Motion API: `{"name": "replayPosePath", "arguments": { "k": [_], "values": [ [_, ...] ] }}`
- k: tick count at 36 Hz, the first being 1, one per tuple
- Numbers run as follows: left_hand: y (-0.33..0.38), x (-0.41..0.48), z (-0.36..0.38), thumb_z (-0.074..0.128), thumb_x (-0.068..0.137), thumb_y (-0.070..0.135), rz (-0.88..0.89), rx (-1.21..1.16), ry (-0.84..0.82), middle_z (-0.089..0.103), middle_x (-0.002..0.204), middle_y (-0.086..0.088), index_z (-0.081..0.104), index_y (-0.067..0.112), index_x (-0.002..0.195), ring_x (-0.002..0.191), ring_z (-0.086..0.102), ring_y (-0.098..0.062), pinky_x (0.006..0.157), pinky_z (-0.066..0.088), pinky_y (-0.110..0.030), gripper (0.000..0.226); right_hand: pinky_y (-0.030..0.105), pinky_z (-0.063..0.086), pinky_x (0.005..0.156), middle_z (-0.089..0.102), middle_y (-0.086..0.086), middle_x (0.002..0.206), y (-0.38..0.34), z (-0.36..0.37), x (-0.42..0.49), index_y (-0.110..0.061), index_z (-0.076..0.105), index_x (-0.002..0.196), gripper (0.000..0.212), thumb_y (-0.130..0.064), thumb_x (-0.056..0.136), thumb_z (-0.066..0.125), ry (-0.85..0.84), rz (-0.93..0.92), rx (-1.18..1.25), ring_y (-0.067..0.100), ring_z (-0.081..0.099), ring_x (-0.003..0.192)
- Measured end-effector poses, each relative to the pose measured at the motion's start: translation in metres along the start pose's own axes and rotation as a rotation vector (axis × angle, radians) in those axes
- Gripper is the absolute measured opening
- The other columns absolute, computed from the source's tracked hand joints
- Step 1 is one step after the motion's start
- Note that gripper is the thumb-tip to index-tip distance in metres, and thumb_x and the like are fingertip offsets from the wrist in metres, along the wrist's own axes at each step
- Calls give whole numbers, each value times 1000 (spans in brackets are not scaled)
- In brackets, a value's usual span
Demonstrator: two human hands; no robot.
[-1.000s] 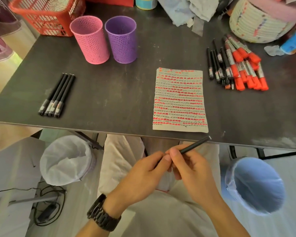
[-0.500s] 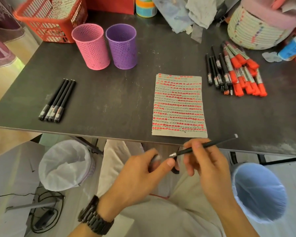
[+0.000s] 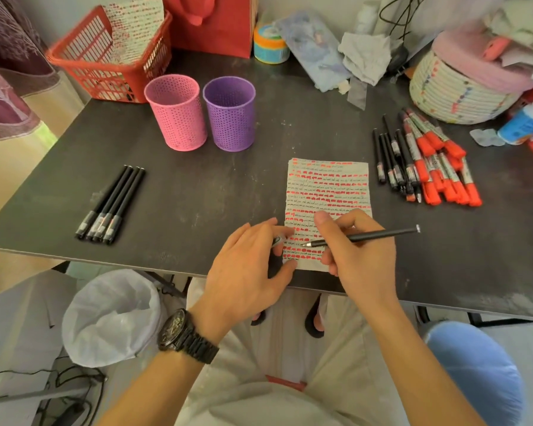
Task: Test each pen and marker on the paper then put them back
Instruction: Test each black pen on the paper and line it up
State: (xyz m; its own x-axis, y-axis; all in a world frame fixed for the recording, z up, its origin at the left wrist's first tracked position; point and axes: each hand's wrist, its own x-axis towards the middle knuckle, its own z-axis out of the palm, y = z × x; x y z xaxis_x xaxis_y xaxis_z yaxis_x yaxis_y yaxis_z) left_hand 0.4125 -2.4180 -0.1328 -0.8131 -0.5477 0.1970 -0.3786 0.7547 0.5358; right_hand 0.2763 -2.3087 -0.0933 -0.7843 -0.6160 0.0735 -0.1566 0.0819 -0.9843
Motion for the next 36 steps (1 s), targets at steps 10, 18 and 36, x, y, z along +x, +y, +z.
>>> {"name": "replayPosePath", "arguments": {
  "k": [10, 18, 36],
  "values": [
    [0, 1, 4, 66, 84, 44, -33, -46, 67, 65, 124, 16, 47, 37, 118, 137, 45, 0, 120, 21, -23, 39, 14, 45, 58, 57, 0, 48, 33, 6, 2, -16, 51, 56, 30, -21, 80, 68, 147, -116, -173, 10, 57, 50],
    [-1, 0, 7, 64, 81, 44, -35, -56, 106, 50, 99, 26, 56, 30, 124, 134, 48, 0, 118, 24, -24, 45, 36, 53, 55, 56, 2, 48, 31, 7, 3, -15, 51, 61, 24, -22, 79, 66, 125, -88, -233, 28, 60, 51],
    [2, 1, 5, 63, 81, 45, -73, -62, 86, 60, 103, 18, 57, 31, 124, 134, 49, -1, 117, 24, -24, 46, 25, 50, 60, 57, 2, 51, 34, 7, 2, -11, 53, 60, 27, -16, 83, 67, 114, -138, -257, 21, 62, 58]
  ]
}}
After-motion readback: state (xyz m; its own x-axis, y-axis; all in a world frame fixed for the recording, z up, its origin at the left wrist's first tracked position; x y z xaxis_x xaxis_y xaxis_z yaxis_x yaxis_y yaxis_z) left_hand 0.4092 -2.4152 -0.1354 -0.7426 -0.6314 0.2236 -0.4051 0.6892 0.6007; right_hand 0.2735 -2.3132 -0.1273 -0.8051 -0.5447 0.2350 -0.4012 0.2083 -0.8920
